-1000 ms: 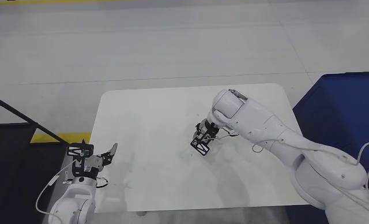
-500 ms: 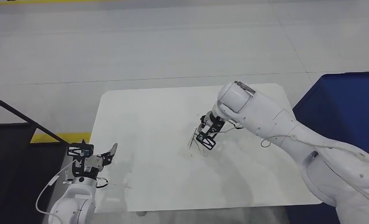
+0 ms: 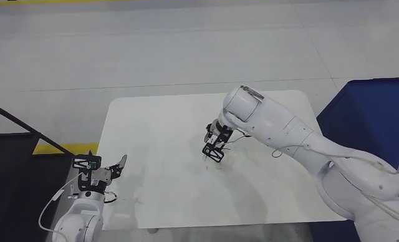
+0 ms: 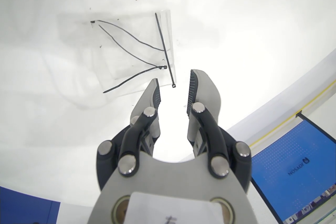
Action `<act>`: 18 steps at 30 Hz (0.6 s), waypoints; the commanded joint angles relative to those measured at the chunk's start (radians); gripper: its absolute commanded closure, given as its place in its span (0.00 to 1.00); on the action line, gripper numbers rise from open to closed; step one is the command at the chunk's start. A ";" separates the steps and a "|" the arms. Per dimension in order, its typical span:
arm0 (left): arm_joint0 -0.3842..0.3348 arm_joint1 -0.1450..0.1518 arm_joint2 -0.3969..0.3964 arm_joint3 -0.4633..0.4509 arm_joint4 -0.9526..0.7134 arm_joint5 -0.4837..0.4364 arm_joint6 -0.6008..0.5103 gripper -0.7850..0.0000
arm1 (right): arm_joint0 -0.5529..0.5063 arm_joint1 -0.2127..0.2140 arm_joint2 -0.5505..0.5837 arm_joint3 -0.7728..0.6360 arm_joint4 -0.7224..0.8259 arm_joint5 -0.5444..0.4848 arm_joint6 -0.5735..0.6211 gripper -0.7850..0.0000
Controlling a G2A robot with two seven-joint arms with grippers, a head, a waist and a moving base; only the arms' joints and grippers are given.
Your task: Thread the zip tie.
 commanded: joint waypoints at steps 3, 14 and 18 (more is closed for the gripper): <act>0.000 0.000 0.000 0.000 0.000 0.000 0.000 0.00 | -0.016 -0.020 0.000 0.031 -0.030 0.000 0.000 0.72; 0.000 0.000 0.000 0.000 0.000 0.000 0.000 0.00 | -0.054 -0.101 0.000 0.152 -0.101 0.000 0.000 0.69; 0.000 0.000 0.000 0.000 0.000 0.000 0.000 0.00 | -0.057 -0.132 0.000 0.195 -0.115 0.000 0.000 0.69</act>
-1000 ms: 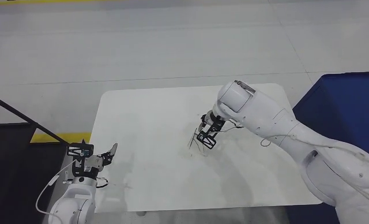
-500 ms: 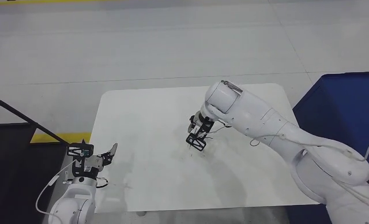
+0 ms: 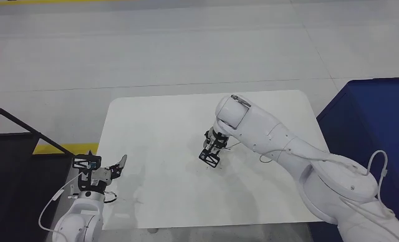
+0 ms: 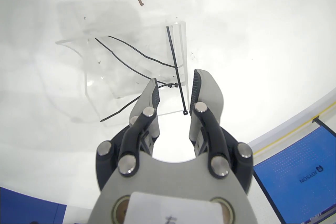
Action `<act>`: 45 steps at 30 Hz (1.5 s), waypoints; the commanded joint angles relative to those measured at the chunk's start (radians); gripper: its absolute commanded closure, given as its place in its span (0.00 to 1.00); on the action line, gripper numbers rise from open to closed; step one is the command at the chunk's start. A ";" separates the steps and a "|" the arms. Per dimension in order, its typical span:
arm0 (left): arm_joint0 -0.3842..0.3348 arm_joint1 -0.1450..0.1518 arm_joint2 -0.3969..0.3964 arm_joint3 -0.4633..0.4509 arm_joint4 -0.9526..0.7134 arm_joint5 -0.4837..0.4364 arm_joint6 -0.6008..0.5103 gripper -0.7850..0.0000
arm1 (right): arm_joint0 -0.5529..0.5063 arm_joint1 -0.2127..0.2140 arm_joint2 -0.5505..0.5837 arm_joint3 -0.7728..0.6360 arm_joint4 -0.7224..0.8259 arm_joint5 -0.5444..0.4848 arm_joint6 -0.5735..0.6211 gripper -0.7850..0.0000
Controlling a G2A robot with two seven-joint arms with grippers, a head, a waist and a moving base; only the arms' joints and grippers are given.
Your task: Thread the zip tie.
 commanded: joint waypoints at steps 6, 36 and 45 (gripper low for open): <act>0.000 0.000 0.000 0.000 0.000 0.000 0.000 0.00 | -0.001 -0.051 0.000 0.079 -0.036 0.000 0.000 0.71; 0.000 0.000 0.000 0.000 0.000 0.000 0.000 0.00 | 0.018 -0.161 0.000 0.241 -0.026 0.000 0.000 0.89; 0.000 0.000 0.000 0.000 0.000 0.000 0.000 0.00 | 0.027 -0.144 0.000 0.212 -0.012 0.000 0.000 0.91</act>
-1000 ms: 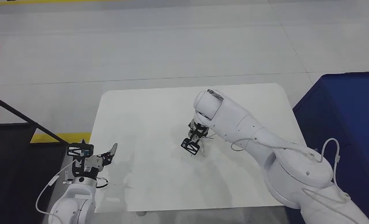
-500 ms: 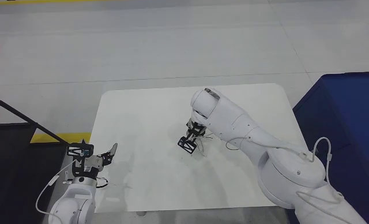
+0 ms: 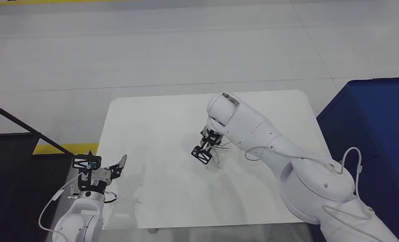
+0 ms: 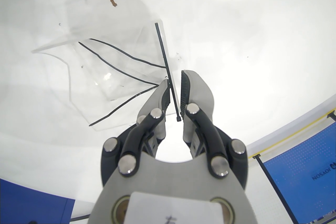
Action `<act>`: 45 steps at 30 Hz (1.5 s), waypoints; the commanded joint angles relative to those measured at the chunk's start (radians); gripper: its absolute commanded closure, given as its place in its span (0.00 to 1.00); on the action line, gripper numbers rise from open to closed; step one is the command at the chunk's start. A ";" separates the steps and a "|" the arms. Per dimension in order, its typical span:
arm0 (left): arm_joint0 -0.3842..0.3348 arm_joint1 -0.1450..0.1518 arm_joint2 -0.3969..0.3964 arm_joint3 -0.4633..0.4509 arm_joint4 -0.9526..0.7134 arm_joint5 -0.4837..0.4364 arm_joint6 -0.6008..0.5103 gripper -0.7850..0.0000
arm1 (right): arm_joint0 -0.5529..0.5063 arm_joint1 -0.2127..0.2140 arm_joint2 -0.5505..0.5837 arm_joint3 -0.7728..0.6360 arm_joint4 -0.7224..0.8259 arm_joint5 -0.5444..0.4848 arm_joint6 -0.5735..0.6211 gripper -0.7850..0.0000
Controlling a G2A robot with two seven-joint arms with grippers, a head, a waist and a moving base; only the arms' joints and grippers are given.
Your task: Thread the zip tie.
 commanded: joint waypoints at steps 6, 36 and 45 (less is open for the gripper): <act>0.000 0.000 0.000 0.000 0.000 0.000 0.000 0.00 | 0.006 0.019 0.000 -0.038 0.006 0.000 0.000 0.90; 0.000 0.000 0.000 0.000 0.000 0.000 0.000 0.00 | 0.039 0.131 0.000 -0.183 0.065 0.000 0.000 0.76; 0.000 0.000 0.000 0.000 0.000 0.000 0.000 0.00 | 0.044 0.168 0.000 -0.196 0.075 0.000 0.000 0.79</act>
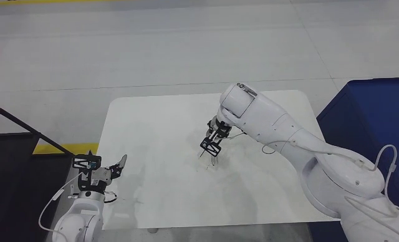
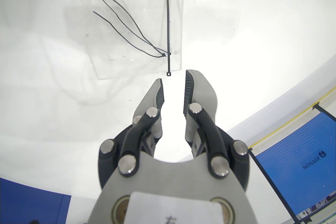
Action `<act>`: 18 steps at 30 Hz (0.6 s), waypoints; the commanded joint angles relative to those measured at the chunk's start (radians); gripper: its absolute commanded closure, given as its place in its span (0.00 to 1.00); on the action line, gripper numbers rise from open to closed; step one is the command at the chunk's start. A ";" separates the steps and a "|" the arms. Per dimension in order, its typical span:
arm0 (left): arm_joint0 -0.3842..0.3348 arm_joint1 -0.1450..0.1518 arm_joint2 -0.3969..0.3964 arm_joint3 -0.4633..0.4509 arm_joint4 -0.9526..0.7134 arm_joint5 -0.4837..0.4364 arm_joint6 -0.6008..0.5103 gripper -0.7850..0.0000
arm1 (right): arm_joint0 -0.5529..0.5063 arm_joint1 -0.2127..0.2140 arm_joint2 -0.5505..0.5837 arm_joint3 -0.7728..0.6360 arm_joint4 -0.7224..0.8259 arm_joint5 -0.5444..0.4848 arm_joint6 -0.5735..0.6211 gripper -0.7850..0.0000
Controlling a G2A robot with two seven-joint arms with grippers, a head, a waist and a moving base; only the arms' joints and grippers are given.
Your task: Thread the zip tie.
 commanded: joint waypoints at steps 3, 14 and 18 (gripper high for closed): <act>0.000 0.000 0.000 0.000 0.000 0.000 0.000 0.00 | -0.006 0.015 0.000 -0.025 0.010 0.000 0.000 0.79; 0.000 0.000 0.000 0.000 0.000 0.000 0.000 0.00 | -0.032 0.002 0.000 -0.039 -0.025 0.000 0.000 0.76; 0.000 0.000 0.000 0.000 0.000 0.000 0.000 0.00 | -0.035 -0.020 0.000 -0.012 -0.045 0.000 0.000 0.75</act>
